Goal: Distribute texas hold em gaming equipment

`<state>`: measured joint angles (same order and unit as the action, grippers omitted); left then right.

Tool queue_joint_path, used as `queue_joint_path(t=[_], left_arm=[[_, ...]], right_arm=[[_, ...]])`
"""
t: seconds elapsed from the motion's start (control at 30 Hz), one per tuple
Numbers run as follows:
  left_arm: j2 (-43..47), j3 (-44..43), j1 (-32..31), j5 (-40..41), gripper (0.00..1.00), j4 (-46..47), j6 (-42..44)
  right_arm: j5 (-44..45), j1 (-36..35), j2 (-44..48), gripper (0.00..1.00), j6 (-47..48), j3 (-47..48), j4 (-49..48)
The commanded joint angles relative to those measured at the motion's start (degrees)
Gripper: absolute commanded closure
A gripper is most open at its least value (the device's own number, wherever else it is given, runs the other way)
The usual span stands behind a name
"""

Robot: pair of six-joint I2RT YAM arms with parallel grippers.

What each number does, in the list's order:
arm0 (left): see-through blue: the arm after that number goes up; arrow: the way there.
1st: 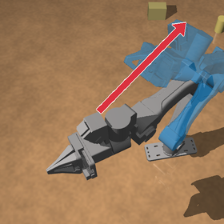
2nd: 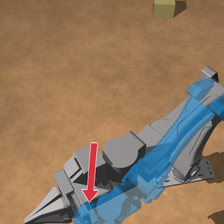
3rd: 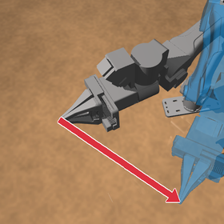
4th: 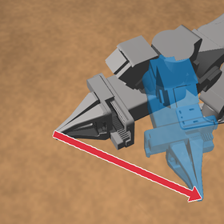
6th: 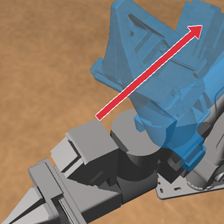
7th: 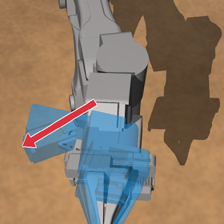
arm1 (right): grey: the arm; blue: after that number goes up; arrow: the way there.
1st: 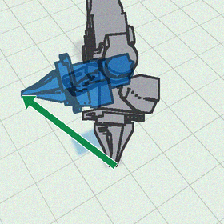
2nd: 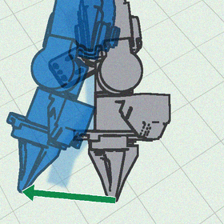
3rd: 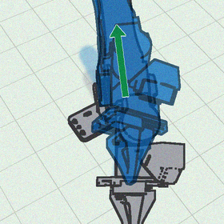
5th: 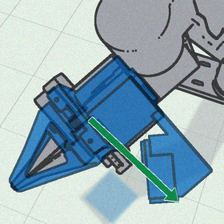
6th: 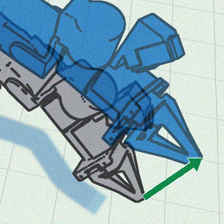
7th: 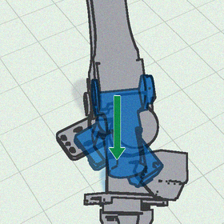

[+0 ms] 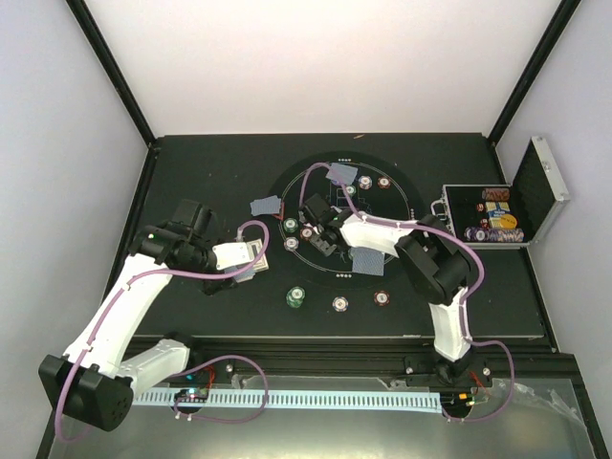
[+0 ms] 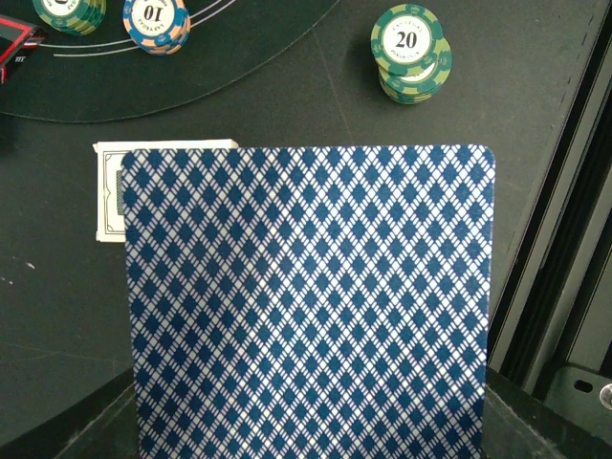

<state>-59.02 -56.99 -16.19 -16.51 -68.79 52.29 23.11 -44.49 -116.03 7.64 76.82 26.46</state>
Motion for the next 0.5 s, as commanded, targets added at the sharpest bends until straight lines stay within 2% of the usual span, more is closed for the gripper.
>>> queue_joint_path(t=[0.0,0.33,0.4,0.47], left_arm=[[0.7,-2.1,0.1,0.4,0.98,-1.0,0.8],[0.2,-1.7,0.1,0.4,0.99,-0.3,0.8],[0.2,-1.5,0.1,0.5,0.98,-0.2,0.9],[0.2,-1.4,0.1,0.7,0.98,-0.1,0.9]], right_arm=[[-13.7,3.8,4.1,0.35,-8.0,-1.3,3.1],[-36.5,15.7,3.1,0.47,-22.2,-0.1,1.2],[-38.4,16.9,2.6,0.55,-24.1,-0.1,0.5],[-38.0,17.6,1.7,0.67,-25.2,0.5,0.6]])
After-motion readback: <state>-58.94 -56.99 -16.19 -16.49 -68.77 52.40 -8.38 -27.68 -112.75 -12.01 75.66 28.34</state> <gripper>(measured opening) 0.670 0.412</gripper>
